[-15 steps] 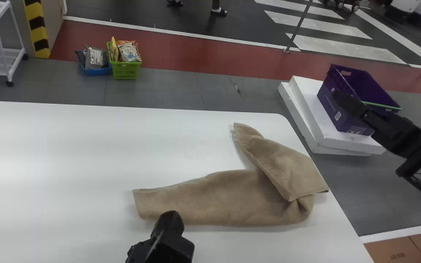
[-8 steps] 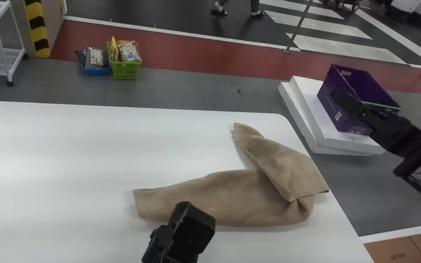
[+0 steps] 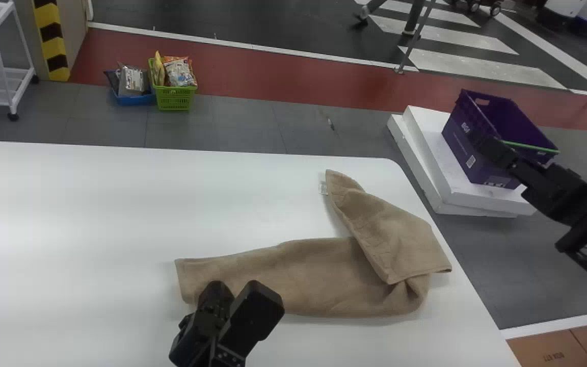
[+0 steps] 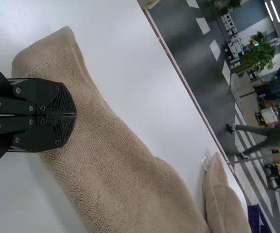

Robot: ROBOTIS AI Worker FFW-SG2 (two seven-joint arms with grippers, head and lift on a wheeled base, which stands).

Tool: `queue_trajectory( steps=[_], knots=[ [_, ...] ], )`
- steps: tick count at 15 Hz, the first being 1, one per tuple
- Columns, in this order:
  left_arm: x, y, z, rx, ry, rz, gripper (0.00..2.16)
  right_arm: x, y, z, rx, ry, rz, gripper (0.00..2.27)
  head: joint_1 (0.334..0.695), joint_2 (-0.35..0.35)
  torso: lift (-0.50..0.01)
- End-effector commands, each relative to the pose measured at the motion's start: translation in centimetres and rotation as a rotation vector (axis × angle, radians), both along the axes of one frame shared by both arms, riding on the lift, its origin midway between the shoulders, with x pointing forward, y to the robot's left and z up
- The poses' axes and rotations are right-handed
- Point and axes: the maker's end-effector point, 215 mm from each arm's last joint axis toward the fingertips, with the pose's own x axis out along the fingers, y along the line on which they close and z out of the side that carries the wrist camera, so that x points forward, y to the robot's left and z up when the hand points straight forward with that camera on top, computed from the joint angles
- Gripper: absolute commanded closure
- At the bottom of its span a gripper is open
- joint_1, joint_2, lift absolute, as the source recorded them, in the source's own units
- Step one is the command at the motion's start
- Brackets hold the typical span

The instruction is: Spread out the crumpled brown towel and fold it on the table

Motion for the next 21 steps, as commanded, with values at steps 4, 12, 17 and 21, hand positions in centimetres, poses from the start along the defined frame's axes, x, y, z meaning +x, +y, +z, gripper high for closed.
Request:
queue_trajectory(
  steps=[4,12,17,21],
  knots=[
    [1.7,3.5,0.8,-0.003,-0.013,0.082,1.34,0.7,0.9,0.6,-0.009,-0.015,0.018,0.12,0.695,-0.35,-0.127],
    [3.5,9.3,1.2,-0.049,0.01,0.198,1.34,1.7,2.1,0.4,-0.025,-0.008,0.03,0.12,0.695,-0.35,-0.127],
    [0.3,3.8,4.1,-0.154,0.001,0.103,1.33,2.2,2.8,0.2,-0.035,0.0,0.038,0.12,0.695,-0.35,-0.127],
    [-2.7,-0.8,5.7,-0.192,-0.006,0.005,1.33,2.1,2.2,0.2,-0.038,0.0,0.026,0.12,0.695,-0.35,-0.127]
  ],
)
